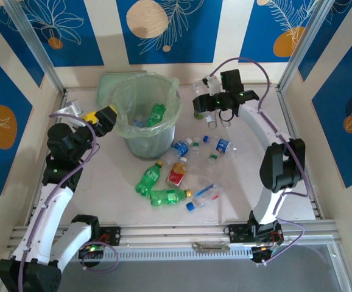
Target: Put the plastic bottles in the bin
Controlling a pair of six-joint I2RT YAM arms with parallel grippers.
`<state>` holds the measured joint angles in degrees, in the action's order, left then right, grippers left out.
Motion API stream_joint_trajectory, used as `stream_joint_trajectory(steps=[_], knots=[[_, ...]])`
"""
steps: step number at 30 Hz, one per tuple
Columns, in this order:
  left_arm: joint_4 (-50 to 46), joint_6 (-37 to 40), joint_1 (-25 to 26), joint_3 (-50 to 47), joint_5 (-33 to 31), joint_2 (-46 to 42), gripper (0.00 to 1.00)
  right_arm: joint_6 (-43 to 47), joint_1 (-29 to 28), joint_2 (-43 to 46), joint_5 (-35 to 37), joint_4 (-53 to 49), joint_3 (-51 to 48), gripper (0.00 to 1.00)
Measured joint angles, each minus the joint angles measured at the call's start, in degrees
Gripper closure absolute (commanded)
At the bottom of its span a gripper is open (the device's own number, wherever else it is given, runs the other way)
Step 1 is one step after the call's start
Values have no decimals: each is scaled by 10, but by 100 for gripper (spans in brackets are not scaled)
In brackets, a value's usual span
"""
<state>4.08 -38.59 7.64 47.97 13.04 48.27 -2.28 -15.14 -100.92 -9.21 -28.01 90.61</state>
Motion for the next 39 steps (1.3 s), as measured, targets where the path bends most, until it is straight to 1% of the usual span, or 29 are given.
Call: stream_joint_trajectory(steps=[3,8,12,15,19,23,28,32,36,37,39], knots=[[7,-1,30,34,8,31,0,-22,-4,57,-10,17,-50,47],[3,17,108,94,4,96,0,-38,-31,144,-26,47,-99,47],[-3,38,163,143,1,154,0,-40,-79,206,-31,86,-137,47],[-3,45,187,175,5,198,0,-40,-114,236,-32,114,-161,47],[-4,46,209,212,15,247,0,-39,-155,251,-23,138,-179,47],[0,45,229,231,23,270,0,-35,-183,252,3,138,-183,47],[12,44,242,233,27,273,0,-25,-199,249,26,136,-183,47],[13,44,260,233,45,278,0,-18,-212,241,28,140,-178,47],[14,41,263,233,50,283,0,-16,-215,241,35,146,-177,47],[14,40,263,233,52,284,1,-16,-215,241,34,148,-177,47],[15,38,263,233,55,287,7,-16,-217,241,34,152,-177,47]])
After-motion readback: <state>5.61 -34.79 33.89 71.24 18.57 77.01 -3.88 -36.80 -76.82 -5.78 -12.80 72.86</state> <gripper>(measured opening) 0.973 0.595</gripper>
